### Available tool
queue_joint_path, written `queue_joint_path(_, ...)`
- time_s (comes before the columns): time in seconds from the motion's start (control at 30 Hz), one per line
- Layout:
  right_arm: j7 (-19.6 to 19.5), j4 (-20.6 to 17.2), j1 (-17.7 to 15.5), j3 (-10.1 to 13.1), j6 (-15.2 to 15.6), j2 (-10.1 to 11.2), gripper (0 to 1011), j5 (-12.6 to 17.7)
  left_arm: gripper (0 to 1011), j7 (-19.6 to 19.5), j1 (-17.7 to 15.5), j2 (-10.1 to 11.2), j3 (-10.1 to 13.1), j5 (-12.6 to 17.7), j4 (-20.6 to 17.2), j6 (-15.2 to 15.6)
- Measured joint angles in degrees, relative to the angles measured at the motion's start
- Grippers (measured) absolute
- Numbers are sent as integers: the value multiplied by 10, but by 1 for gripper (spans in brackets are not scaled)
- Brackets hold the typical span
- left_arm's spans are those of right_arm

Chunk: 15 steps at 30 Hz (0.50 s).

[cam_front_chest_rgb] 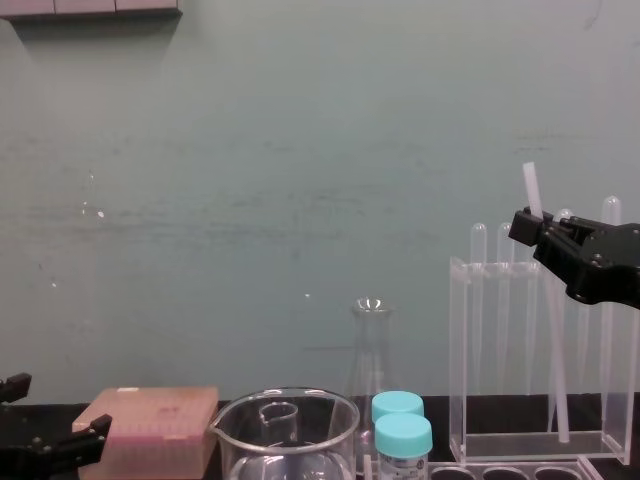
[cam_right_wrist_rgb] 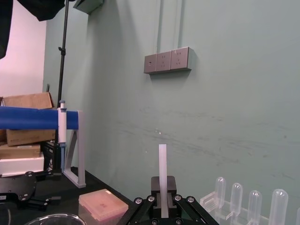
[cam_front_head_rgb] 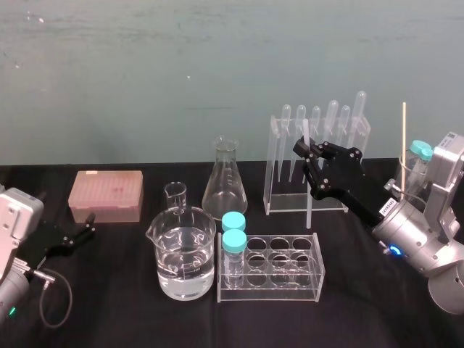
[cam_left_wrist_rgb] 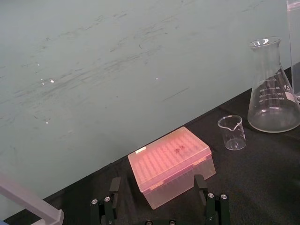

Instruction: Pick up the stirring rod with one hand, then place it down.

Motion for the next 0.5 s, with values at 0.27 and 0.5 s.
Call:
queue_joint_path(0.27, 0, 0, 0, 0, 0, 0, 70, 0, 1000, 0, 0, 0, 0, 0, 0, 0)
queue_joint_path(0.5, 0, 0, 0, 0, 0, 0, 69, 0, 1000, 0, 0, 0, 0, 0, 0, 0)
